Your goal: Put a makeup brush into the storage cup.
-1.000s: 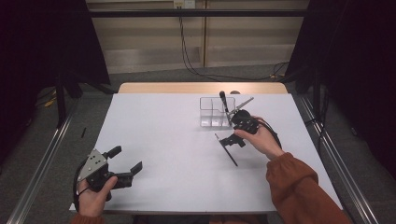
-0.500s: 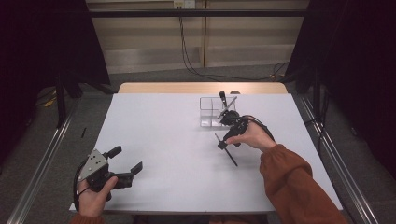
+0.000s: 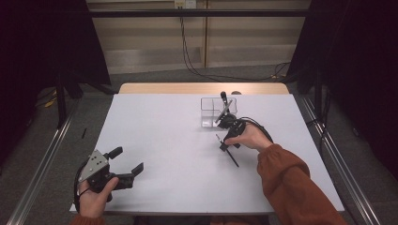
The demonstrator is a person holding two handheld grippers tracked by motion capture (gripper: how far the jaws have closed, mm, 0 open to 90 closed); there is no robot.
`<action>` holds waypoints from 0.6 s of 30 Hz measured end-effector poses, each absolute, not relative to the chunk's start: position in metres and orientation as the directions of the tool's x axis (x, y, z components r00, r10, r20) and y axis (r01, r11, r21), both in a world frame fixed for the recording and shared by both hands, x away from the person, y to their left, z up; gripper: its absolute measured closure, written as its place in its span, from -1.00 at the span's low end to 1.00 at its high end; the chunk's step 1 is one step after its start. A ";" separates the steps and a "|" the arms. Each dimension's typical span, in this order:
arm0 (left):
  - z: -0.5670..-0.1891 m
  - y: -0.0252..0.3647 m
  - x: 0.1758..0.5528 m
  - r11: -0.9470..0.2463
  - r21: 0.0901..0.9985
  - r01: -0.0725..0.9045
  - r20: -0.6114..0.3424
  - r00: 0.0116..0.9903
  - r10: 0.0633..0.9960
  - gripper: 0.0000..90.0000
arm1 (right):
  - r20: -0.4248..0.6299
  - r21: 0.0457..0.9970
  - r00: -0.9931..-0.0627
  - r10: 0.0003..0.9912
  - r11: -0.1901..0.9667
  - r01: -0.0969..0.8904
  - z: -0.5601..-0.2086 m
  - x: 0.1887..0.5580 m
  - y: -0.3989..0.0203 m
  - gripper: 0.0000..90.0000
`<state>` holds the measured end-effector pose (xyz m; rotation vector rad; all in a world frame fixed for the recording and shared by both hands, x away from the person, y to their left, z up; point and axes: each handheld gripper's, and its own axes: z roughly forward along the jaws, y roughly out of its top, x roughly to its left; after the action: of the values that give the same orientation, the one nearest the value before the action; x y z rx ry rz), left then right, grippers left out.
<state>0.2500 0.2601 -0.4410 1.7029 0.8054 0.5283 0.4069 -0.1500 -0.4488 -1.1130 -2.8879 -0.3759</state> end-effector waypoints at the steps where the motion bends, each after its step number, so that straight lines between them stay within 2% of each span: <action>1: -0.441 0.260 0.250 -0.143 0.959 0.243 -0.057 0.666 0.743 -0.93 | 0.105 0.209 -0.746 0.658 0.719 0.663 -0.449 0.407 -0.149 0.07; 12: -0.441 0.259 0.250 -0.149 0.959 0.243 -0.054 0.669 0.741 -0.93 | 0.030 0.171 -0.745 0.666 0.731 0.660 -0.451 0.405 -0.142 0.41; 18: -0.441 0.260 0.250 -0.149 0.958 0.243 -0.055 0.669 0.741 -0.93 | 0.048 0.163 -0.733 0.679 0.718 0.676 -0.450 0.408 -0.143 0.67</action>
<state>0.2498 0.2597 -0.4411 1.7092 0.8025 0.5278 0.4078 -0.1434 -0.4505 -1.1534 -2.9257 -0.2680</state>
